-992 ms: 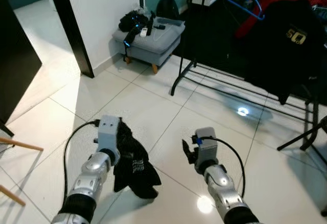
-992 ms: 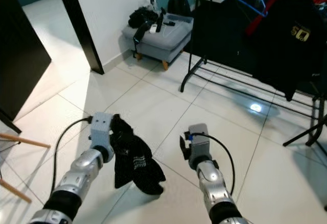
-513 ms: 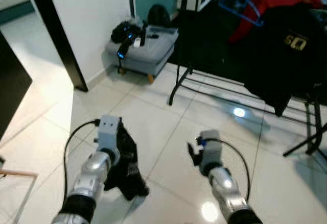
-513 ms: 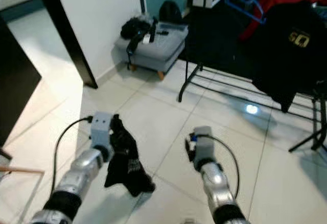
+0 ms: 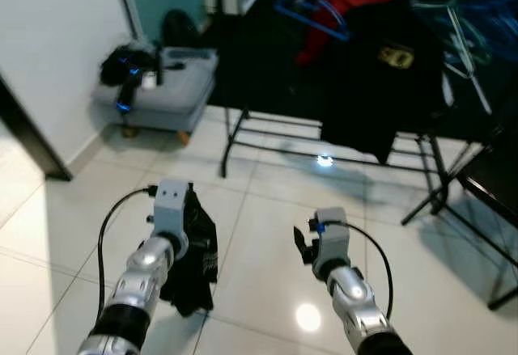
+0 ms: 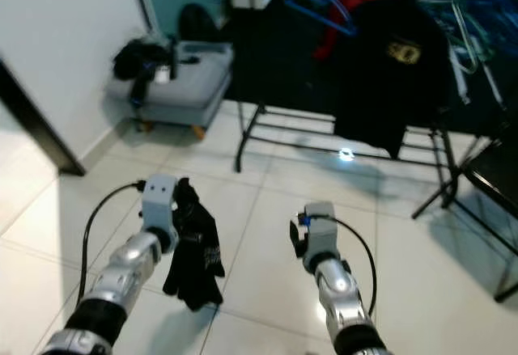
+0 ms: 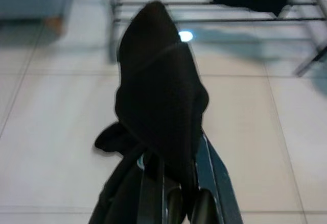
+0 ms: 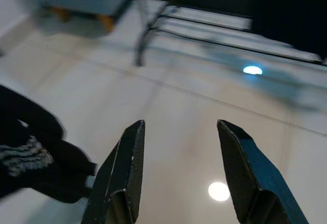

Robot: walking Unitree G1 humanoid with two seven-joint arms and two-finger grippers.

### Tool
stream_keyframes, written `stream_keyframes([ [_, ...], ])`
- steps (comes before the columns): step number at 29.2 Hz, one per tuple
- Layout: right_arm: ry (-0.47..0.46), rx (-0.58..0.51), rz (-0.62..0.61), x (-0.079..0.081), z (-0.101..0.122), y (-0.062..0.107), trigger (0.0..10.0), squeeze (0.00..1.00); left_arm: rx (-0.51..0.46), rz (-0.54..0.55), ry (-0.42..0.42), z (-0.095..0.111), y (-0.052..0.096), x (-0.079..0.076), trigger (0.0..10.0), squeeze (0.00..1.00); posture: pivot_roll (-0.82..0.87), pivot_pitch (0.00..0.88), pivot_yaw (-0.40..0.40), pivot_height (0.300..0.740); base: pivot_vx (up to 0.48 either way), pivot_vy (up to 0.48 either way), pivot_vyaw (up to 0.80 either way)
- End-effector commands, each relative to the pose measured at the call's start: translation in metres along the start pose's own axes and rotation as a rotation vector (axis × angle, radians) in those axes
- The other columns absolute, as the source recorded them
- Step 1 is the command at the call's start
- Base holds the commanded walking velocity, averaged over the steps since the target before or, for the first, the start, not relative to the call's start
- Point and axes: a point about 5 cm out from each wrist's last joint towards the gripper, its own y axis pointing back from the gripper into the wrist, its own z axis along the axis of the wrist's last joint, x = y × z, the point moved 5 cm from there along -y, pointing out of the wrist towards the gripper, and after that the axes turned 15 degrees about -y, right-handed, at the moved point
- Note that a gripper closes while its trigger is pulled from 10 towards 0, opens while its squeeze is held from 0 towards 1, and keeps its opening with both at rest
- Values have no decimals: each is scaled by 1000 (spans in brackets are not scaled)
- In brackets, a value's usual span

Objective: Hang hanger

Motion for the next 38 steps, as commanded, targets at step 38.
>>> stream_keyframes([
  [38,-8,-136,33,5,39,-8,10000,0,-38,-26,-14,15,-4,-3,10000,0,-74,96,47,740,395,0,0],
])
